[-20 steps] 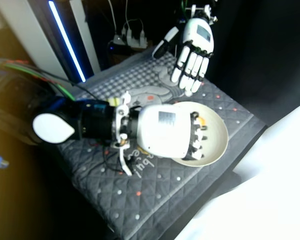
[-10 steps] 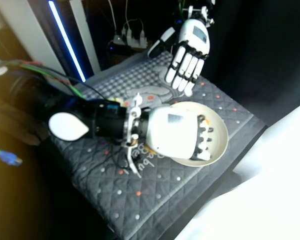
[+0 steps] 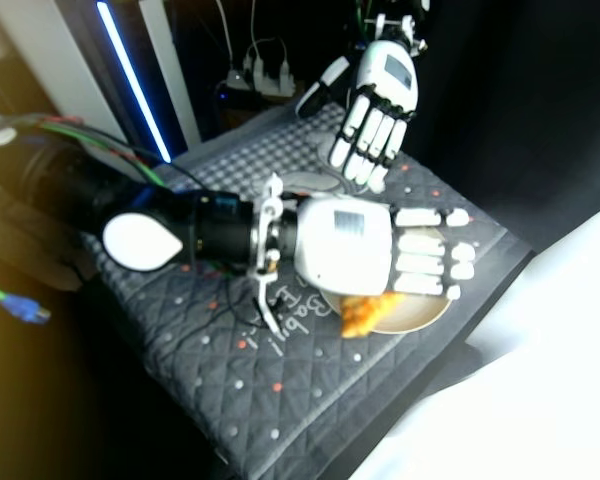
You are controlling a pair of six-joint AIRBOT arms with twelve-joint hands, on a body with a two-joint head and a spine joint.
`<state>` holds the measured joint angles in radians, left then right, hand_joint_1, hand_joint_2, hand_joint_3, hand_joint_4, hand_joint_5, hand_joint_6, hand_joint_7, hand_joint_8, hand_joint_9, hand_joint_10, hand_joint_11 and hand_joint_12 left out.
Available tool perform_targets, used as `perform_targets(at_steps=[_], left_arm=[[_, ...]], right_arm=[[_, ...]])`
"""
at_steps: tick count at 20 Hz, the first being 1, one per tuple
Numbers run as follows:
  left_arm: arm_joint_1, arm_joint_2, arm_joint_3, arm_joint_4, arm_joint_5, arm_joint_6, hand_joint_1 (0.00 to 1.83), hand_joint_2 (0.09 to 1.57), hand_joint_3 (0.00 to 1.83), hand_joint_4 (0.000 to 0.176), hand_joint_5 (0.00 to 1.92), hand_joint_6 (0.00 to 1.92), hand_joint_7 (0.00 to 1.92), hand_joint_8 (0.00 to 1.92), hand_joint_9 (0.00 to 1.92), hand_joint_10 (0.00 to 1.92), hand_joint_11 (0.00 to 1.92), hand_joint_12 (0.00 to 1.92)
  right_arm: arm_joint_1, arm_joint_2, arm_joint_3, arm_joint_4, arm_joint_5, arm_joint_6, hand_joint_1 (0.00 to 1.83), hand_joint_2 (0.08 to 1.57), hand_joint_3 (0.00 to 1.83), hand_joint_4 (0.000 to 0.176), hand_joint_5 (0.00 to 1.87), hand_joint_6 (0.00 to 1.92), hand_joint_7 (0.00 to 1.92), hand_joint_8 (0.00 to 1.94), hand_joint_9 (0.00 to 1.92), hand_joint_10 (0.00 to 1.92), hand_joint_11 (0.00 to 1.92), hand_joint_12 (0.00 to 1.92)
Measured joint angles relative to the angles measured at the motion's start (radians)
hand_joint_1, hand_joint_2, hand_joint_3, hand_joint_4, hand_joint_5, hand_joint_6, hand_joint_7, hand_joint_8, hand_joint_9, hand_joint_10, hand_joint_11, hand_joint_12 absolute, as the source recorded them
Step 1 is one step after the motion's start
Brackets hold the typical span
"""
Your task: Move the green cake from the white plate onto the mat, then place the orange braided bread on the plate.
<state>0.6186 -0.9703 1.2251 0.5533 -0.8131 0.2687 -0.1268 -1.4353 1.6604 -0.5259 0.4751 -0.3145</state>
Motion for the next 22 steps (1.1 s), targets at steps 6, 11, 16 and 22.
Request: perform_targets(at_steps=[6, 11, 16, 22], left_arm=[[0.011, 0.034, -0.019, -0.018, -0.002, -0.007, 0.80, 0.83, 0.00, 0.055, 0.22, 0.00, 0.28, 0.00, 0.36, 0.00, 0.19, 0.41], [0.030, 0.063, -0.030, -0.051, -0.023, -0.006, 0.90, 0.81, 0.00, 0.050, 0.23, 0.00, 0.32, 0.00, 0.34, 0.00, 0.18, 0.43], [0.030, 0.086, -0.046, -0.057, -0.035, 0.013, 0.84, 0.75, 0.00, 0.037, 0.25, 0.00, 0.39, 0.00, 0.38, 0.00, 0.12, 0.66], [0.030, 0.117, -0.061, -0.112, -0.062, 0.057, 0.87, 0.76, 0.00, 0.061, 0.29, 0.00, 0.40, 0.00, 0.41, 0.00, 0.19, 0.41]], right_arm=[[0.000, 0.150, -0.129, -0.043, 0.143, -0.001, 0.61, 0.64, 0.00, 0.112, 0.00, 0.00, 0.00, 0.00, 0.00, 0.00, 0.00, 0.51], [0.000, 0.235, -0.251, -0.047, 0.221, -0.066, 0.48, 0.68, 0.00, 0.070, 0.03, 0.00, 0.08, 0.01, 0.10, 0.01, 0.00, 0.52], [0.000, 0.319, -0.320, -0.055, 0.281, -0.069, 0.57, 0.65, 0.01, 0.083, 0.23, 0.00, 0.26, 0.00, 0.30, 0.00, 0.00, 0.83], [0.000, 0.435, -0.465, -0.073, 0.298, -0.266, 0.23, 0.85, 0.00, 0.092, 0.05, 0.00, 0.04, 0.00, 0.00, 0.00, 0.00, 0.21]])
